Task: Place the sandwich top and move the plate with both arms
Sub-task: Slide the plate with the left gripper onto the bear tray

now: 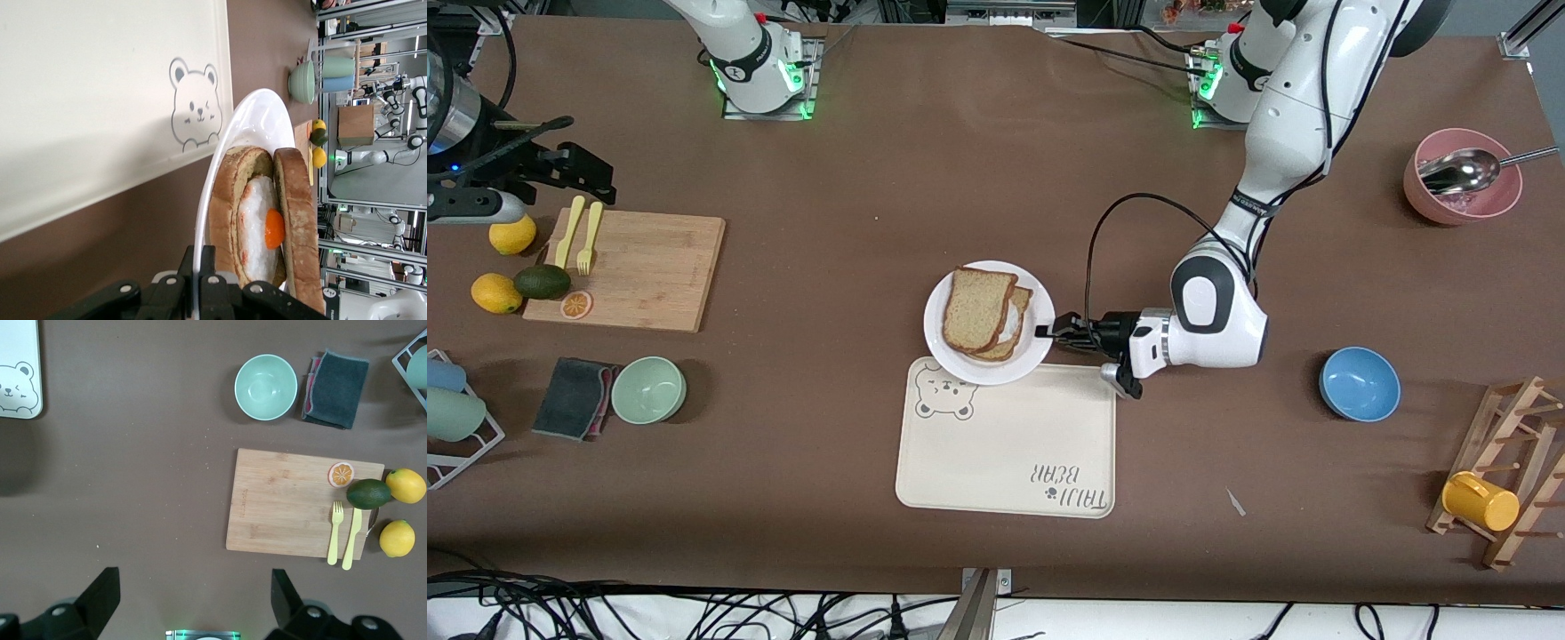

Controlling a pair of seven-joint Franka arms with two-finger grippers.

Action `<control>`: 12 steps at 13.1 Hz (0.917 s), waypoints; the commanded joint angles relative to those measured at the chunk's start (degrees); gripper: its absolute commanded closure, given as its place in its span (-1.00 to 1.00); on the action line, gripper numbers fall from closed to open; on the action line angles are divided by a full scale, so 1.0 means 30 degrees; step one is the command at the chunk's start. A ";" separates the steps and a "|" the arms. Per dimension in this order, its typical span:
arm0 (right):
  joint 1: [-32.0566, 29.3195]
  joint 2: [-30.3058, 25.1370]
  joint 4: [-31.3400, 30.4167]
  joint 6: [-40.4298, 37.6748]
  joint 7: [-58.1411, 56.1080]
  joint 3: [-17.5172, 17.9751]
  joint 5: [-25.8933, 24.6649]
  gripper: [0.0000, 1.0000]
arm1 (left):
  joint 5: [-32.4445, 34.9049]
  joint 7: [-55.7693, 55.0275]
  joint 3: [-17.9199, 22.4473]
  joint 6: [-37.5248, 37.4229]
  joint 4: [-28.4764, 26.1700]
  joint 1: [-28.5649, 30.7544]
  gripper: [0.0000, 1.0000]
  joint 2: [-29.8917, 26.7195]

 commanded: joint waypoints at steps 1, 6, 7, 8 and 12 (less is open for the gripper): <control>-0.0086 -0.0308 -0.0228 0.0088 -0.0193 0.0003 0.0126 -1.00 | -0.0418 -0.1318 0.0172 -0.0401 0.2095 0.0195 1.00 0.1012; -0.0086 -0.0308 -0.0228 0.0059 -0.0222 0.0003 0.0126 -1.00 | -0.0448 -0.3346 0.0671 -0.0226 0.5938 0.1132 1.00 0.3329; -0.0086 -0.0308 -0.0257 0.0059 -0.0251 0.0003 0.0126 -1.00 | -0.0506 -0.3230 0.0729 -0.0138 0.6172 0.1366 1.00 0.3736; -0.0086 -0.0308 -0.0228 0.0059 -0.0281 0.0003 0.0126 -1.00 | -0.0448 -0.3200 0.0845 0.0124 0.6870 0.1484 1.00 0.4175; -0.0086 -0.0278 -0.0199 0.0175 -0.0135 0.0003 0.0155 -1.00 | -0.0506 -0.3024 0.1051 0.0770 0.7843 0.1515 1.00 0.5233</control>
